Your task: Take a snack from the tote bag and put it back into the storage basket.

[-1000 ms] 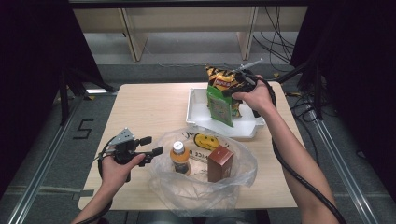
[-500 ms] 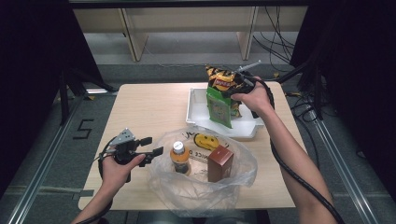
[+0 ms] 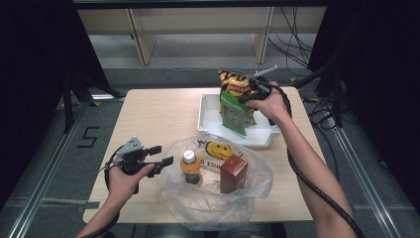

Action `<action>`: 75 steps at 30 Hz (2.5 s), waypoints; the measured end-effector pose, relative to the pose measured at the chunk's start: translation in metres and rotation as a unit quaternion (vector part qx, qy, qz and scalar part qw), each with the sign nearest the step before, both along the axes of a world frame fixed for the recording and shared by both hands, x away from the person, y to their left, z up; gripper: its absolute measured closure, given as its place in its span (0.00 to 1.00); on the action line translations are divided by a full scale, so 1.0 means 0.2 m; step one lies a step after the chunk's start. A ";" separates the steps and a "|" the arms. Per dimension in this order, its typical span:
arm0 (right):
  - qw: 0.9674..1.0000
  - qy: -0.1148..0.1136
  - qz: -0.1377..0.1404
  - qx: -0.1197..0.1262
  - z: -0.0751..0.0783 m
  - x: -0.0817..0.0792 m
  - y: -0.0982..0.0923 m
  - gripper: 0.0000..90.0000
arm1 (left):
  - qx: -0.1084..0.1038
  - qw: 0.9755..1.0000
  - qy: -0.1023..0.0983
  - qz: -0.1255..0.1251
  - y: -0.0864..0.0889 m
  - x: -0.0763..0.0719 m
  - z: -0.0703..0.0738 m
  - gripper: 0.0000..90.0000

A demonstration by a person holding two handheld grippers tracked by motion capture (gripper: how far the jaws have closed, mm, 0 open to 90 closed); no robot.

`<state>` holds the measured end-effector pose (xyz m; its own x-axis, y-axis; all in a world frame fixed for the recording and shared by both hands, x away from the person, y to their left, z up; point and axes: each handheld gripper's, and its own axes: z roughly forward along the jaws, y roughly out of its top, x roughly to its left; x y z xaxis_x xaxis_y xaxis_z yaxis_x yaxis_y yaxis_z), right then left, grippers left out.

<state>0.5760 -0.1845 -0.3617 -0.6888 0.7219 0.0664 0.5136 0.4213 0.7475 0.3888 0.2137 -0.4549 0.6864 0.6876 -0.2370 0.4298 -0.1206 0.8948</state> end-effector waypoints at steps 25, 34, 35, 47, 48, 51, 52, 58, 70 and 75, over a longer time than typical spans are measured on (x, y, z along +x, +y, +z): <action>0.995 -0.073 -0.038 -0.061 0.07 -0.11 0.01 0.92 | -0.004 1.000 -0.001 0.003 0.00 0.00 0.01 0.31; 0.997 -0.043 -0.043 -0.050 0.05 -0.20 -0.02 1.00 | -0.007 1.000 -0.001 0.002 -0.01 -0.01 0.01 0.31; 0.997 -0.034 -0.040 -0.051 0.06 -0.21 -0.02 1.00 | -0.006 1.000 -0.002 0.002 -0.01 -0.01 0.01 0.31; 0.999 -0.005 -0.044 -0.005 0.14 -0.42 -0.04 0.71 | -0.005 1.000 -0.007 0.003 -0.01 -0.02 0.02 0.31; 0.999 -0.009 -0.043 -0.003 0.15 -0.45 -0.03 0.69 | -0.006 1.000 -0.010 -0.001 -0.01 -0.01 0.03 0.31; 0.999 -0.021 -0.036 0.020 0.17 -0.52 -0.04 0.66 | -0.002 1.000 -0.011 0.000 0.00 -0.02 0.03 0.31; 0.999 -0.024 -0.041 0.027 0.18 -0.55 -0.03 0.65 | -0.002 1.000 -0.011 0.001 0.00 -0.02 0.03 0.31; 0.999 -0.032 -0.022 0.034 0.20 -0.67 -0.03 0.60 | -0.008 1.000 -0.007 0.004 -0.01 -0.02 0.02 0.31; 0.997 -0.041 0.007 0.062 0.22 -0.93 -0.01 0.53 | -0.003 1.000 -0.004 0.002 -0.02 -0.02 0.02 0.31; 0.997 -0.046 0.022 0.065 0.21 -1.01 0.01 0.51 | -0.004 1.000 -0.003 0.003 -0.02 -0.02 0.02 0.31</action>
<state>0.3743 -0.1831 -0.3187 -0.7271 0.6802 0.0928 0.4236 0.3381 0.8404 0.3845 0.2100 -0.4502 0.6837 0.6902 -0.2372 0.4244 -0.1116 0.8986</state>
